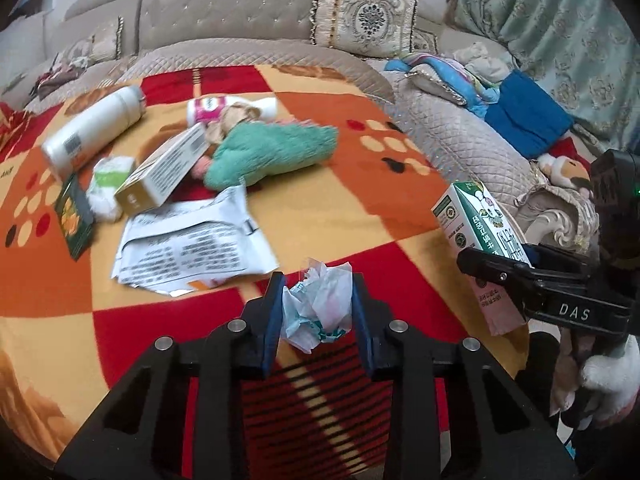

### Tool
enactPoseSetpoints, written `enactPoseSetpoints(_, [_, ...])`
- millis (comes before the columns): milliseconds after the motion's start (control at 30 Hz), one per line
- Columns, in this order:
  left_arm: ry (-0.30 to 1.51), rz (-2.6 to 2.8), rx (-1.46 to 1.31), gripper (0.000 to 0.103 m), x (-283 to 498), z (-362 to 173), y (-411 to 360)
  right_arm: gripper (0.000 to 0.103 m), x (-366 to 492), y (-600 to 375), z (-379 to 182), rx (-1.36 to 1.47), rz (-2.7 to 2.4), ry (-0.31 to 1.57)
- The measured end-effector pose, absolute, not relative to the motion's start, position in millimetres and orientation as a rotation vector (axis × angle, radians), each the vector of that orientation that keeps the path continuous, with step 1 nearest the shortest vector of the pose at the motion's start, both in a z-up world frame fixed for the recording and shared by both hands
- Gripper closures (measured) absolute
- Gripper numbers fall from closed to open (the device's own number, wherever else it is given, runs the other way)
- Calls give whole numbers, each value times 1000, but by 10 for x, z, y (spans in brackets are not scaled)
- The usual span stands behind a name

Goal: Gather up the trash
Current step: 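Carry the tissue and milk carton over the beige bin with both tools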

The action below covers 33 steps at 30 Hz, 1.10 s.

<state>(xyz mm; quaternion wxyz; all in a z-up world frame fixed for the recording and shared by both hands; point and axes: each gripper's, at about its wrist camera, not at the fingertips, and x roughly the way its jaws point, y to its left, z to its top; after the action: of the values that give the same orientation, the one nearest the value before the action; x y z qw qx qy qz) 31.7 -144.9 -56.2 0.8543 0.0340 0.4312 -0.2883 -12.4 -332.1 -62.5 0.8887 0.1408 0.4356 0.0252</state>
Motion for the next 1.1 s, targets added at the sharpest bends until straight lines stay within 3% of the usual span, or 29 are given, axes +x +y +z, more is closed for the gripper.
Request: enactPoseSetpoints(1100, [958,-884,154,74,72,-475,-3161,46,-905,-4846,-771,463,-230,878])
